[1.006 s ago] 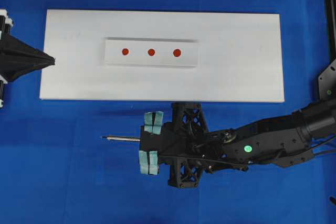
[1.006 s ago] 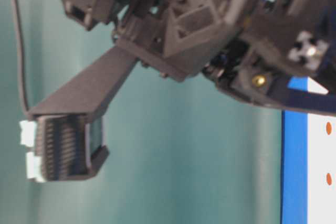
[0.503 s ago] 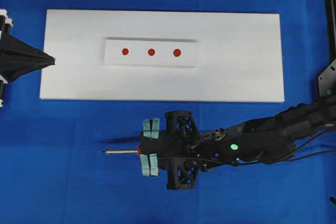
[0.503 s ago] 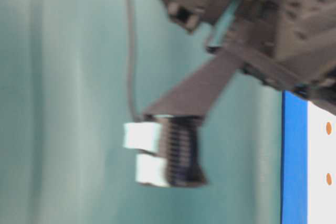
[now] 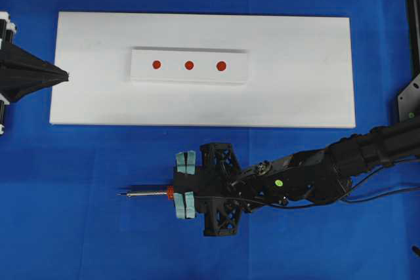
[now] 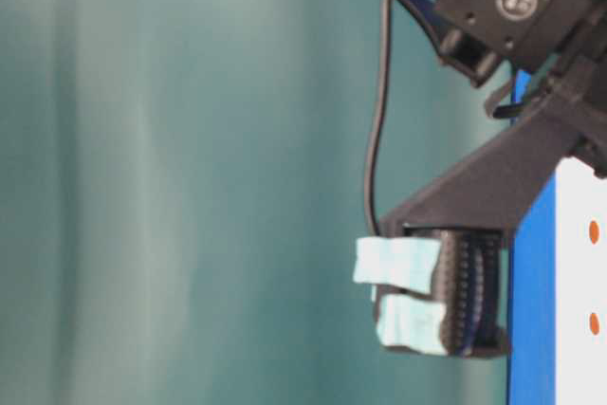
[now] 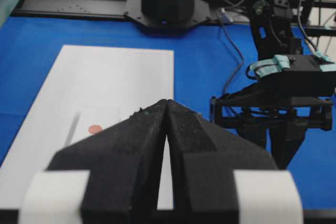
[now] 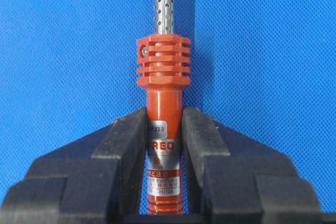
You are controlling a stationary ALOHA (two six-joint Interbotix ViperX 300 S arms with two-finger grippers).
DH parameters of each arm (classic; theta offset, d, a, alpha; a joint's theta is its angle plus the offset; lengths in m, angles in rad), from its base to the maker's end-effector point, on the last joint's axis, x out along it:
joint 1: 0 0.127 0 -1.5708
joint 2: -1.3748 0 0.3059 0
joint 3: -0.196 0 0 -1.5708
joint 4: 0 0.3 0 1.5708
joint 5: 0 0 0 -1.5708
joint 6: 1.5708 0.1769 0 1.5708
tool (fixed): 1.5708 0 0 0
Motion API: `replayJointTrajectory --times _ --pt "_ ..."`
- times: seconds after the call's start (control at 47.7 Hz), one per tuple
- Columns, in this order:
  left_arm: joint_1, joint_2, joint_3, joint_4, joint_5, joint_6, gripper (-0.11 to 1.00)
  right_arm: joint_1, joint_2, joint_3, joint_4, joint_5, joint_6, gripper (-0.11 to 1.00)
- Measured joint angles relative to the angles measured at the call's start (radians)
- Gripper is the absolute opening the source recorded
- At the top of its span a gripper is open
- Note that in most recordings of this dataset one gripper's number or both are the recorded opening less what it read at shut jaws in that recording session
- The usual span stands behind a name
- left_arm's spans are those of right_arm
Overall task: Touch the tip of the soldering iron to the mark.
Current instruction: 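Lower the iron onto the table and open the right gripper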
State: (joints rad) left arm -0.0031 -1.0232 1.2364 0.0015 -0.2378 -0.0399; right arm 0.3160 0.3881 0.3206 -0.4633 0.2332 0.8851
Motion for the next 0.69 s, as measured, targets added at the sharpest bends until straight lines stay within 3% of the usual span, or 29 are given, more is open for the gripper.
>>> replayJointTrajectory --times 0.189,0.231,0.44,0.524,0.692 --pt "0.002 -0.002 0.002 0.000 0.002 0.000 0.00 0.000 0.000 0.002 0.006 0.002 0.000 0.07" --pt "0.002 0.000 0.002 0.000 0.002 0.000 0.00 0.000 0.000 0.002 0.009 0.002 0.000 0.12" --pt "0.000 0.000 0.002 0.000 0.002 0.000 0.00 0.002 0.002 -0.005 0.012 0.026 -0.003 0.71" --pt "0.000 0.000 0.002 0.000 0.002 0.000 0.00 0.002 0.003 -0.006 0.011 0.040 -0.002 0.90" --pt "0.000 0.000 0.002 0.000 0.002 0.000 0.00 0.002 -0.003 -0.006 0.012 0.054 -0.002 0.88"
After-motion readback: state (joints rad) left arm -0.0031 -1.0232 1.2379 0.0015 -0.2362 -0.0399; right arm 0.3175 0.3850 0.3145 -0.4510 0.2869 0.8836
